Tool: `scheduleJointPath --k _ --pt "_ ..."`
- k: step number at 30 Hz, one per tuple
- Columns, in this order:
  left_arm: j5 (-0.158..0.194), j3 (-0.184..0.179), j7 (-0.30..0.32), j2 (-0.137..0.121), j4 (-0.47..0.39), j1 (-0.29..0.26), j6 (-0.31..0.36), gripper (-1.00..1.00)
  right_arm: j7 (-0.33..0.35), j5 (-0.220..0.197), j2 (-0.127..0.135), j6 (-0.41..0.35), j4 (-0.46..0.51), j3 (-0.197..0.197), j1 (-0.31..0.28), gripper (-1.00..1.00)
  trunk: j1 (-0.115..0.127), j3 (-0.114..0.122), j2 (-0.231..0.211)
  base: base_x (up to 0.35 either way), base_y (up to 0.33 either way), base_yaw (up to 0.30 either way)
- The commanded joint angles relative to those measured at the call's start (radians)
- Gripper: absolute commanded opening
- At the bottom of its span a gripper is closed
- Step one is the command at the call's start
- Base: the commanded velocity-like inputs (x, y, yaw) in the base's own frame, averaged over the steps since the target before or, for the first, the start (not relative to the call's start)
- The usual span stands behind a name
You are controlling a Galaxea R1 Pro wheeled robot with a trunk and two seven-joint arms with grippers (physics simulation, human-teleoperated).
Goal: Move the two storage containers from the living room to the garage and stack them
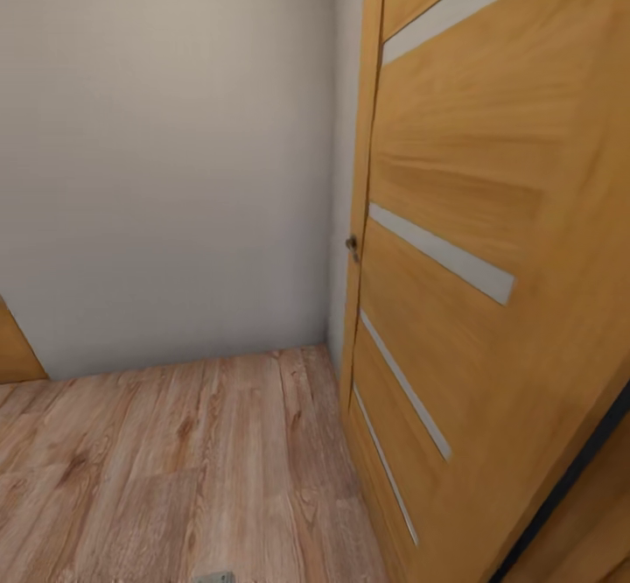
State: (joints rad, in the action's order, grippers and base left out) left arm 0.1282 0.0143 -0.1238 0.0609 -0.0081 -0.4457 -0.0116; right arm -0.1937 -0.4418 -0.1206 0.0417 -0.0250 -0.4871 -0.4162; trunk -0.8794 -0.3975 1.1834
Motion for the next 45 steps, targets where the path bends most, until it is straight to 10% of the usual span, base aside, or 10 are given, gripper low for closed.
scheduleJointPath --k 1,45 --pt "0.008 0.001 -0.002 0.0 0.0 -0.001 -0.001 1.0 -0.001 -0.009 -0.001 0.005 -0.003 -0.008 -0.001 1.0 0.0 -0.001 0.001 0.0 0.0 0.253" --pt "0.005 0.0 -0.001 0.011 -0.001 -0.001 -0.002 1.0 -0.001 -0.009 0.006 0.006 -0.003 -0.007 -0.001 1.0 0.0 -0.001 0.001 0.063 0.0 0.189"
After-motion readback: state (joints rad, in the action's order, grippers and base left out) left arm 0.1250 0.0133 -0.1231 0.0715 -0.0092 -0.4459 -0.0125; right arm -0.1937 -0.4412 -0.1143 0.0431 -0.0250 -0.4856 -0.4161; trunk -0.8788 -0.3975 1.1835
